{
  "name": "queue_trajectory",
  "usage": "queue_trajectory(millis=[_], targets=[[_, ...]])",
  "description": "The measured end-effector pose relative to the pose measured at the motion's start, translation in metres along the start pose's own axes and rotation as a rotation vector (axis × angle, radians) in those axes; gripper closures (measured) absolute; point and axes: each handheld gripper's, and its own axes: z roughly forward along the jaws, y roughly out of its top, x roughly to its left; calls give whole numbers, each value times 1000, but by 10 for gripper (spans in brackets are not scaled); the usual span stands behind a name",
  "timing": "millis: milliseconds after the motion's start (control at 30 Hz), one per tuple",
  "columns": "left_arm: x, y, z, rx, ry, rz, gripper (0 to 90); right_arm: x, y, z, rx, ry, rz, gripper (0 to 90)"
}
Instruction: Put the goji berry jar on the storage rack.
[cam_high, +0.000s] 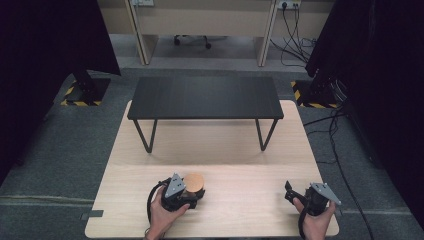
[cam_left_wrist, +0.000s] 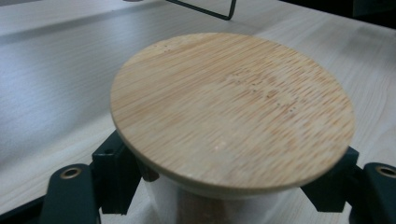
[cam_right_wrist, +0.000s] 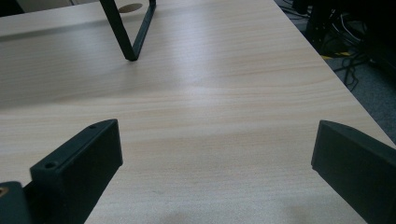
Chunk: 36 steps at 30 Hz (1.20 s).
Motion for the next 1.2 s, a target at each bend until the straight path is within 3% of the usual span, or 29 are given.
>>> queue_trajectory(millis=[167, 467, 800, 933, 1067, 1200], targets=[[-1, 2, -18, -42, 43, -36, 253, 1, 0, 0, 4, 0, 0, 19], [-10, 9, -47, -101, 127, -37, 253, 2, 0, 0, 3, -3, -7, 19], [-23, 25, -58, -101, 172, -28, 252, 3, 0, 0, 3, -6, -6, 20], [-25, 29, -60, -115, 168, -32, 252, 4, 1, 1, 7, -3, -9, 20], [-30, 40, -61, -118, 186, -21, 252, 3, 1, 1, 7, -1, -2, 20], [-32, 59, -61, -129, 208, -36, 253, 2, 1, 1, 7, -1, 2, 20]])
